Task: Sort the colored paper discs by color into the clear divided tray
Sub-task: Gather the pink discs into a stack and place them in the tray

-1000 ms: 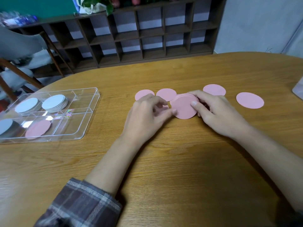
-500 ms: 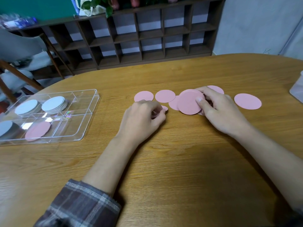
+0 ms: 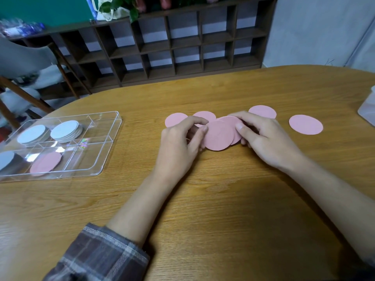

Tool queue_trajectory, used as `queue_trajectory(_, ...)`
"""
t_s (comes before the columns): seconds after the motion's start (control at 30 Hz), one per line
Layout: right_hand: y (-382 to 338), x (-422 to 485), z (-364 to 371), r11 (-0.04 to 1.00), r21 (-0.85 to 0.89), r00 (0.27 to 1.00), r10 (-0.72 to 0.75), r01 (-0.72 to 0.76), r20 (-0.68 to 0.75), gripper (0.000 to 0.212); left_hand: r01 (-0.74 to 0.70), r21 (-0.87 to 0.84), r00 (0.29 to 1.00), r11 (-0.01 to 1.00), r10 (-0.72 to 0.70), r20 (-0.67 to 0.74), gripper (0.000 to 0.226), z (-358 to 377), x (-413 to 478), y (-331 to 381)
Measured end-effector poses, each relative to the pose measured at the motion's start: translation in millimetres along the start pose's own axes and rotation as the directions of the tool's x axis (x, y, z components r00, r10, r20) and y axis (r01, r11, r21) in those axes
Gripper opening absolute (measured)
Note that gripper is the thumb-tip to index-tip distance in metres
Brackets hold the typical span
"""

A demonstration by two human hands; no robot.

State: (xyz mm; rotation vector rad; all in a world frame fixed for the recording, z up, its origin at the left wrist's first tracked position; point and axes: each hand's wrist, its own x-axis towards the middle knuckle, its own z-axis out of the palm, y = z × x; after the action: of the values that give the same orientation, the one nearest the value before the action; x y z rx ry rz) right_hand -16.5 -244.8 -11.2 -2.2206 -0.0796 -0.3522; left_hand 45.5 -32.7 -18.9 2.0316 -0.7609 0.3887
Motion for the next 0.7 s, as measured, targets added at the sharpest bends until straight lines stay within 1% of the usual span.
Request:
queue_trajectory(0.07, 1, 0, 1, 1.000, 0.024, 1.000, -0.010, 0.010, 0.015, 0.035, 0.050, -0.006, 0.999, 0.999, -0.050, -0.006, 0.018, 2, -1, 0)
queue_trajectory(0.13, 2, 1, 3, 0.999, 0.035, 0.999, -0.010, 0.008, 0.035, 0.037, 0.113, -0.027, 0.994, 0.993, -0.113, -0.001, 0.023, 4, -1, -1)
queue_trajectory(0.27, 2, 1, 6, 0.997, 0.069, 0.998, -0.024, 0.020, 0.061, 0.043, 0.177, -0.093, 0.984, 0.980, -0.177, 0.009, 0.016, 5, 0, 0)
queue_trajectory(0.37, 1, 0, 6, 0.996, 0.084, 0.998, -0.022, 0.017, 0.066, 0.039, 0.174, -0.086, 0.984, 0.981, -0.176, -0.015, 0.014, 5, 1, 1)
queue_trajectory(0.43, 2, 0, 7, 0.999, 0.017, 0.997, -0.037, 0.036, 0.070, 0.035, 0.171, -0.067, 0.984, 0.983, -0.173, -0.034, 0.014, 5, 2, 0)
queue_trajectory(0.5, 3, 0, 8, 0.995, -0.087, 0.996, -0.045, 0.051, 0.075, 0.041, 0.153, -0.055, 0.987, 0.987, -0.156, -0.047, 0.013, 6, 2, -1)
queue_trajectory(0.57, 4, 1, 10, 0.989, -0.129, 0.996, -0.061, 0.069, 0.065, 0.043, 0.121, -0.040, 0.992, 0.992, -0.123, -0.043, 0.014, 5, 2, 0)
queue_trajectory(0.63, 5, 2, 10, 0.989, -0.124, 0.996, -0.077, 0.083, 0.053, 0.037, 0.071, 0.024, 0.997, 0.997, -0.070, -0.027, 0.020, 2, 5, -4)
queue_trajectory(0.7, 5, 2, 10, 0.993, -0.099, 0.997, -0.064, 0.068, 0.036, 0.030, 0.056, 0.134, 0.998, 0.989, -0.056, -0.006, 0.032, -2, 9, -17)
